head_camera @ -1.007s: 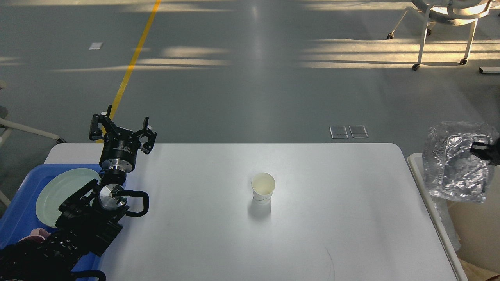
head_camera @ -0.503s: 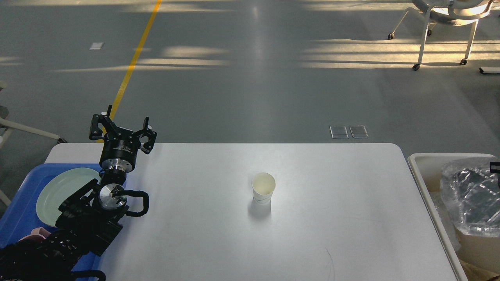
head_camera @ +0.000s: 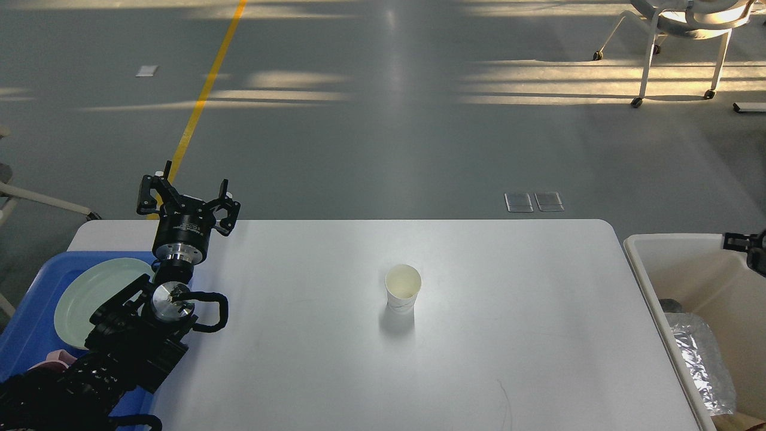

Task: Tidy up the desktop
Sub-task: 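Raise the right gripper and bring it back over the table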

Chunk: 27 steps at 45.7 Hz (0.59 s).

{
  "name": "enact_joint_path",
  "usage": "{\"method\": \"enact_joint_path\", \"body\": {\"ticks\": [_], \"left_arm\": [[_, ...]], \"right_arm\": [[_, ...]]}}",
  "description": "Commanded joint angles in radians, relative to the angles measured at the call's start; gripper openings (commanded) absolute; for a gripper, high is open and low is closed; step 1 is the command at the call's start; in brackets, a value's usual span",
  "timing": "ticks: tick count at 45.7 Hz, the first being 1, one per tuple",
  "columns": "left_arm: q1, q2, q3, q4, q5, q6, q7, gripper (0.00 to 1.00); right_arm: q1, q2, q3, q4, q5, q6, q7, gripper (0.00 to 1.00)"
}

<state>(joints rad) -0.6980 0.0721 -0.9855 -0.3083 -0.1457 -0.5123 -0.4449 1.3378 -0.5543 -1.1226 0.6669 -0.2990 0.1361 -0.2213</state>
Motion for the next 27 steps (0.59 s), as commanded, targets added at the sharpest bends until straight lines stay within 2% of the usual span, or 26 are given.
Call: {"method": "enact_joint_path", "body": {"ticks": [1, 7, 12, 23, 27], "left_arm": [[0.000, 0.000, -0.001, 0.000, 0.000, 0.000, 0.000, 1.00], [0.000, 0.000, -0.001, 0.000, 0.000, 0.000, 0.000, 1.00], [0.000, 0.000, -0.001, 0.000, 0.000, 0.000, 0.000, 1.00], [0.000, 0.000, -0.001, 0.000, 0.000, 0.000, 0.000, 1.00], [0.000, 0.000, -0.001, 0.000, 0.000, 0.000, 0.000, 1.00]], "right_arm": [[0.203, -0.026, 0.015, 0.190, 0.009, 0.094, -0.001, 0.99], [0.383, -0.027, 0.047, 0.338, 0.070, 0.229, -0.001, 0.99], [0.509, -0.023, 0.082, 0.402, 0.153, 0.382, -0.001, 0.98], [0.756, -0.018, 0.228, 0.468, 0.276, 0.801, -0.001, 0.98], [0.823, -0.026, 0.296, 0.493, 0.300, 0.824, -0.001, 0.98]]}}
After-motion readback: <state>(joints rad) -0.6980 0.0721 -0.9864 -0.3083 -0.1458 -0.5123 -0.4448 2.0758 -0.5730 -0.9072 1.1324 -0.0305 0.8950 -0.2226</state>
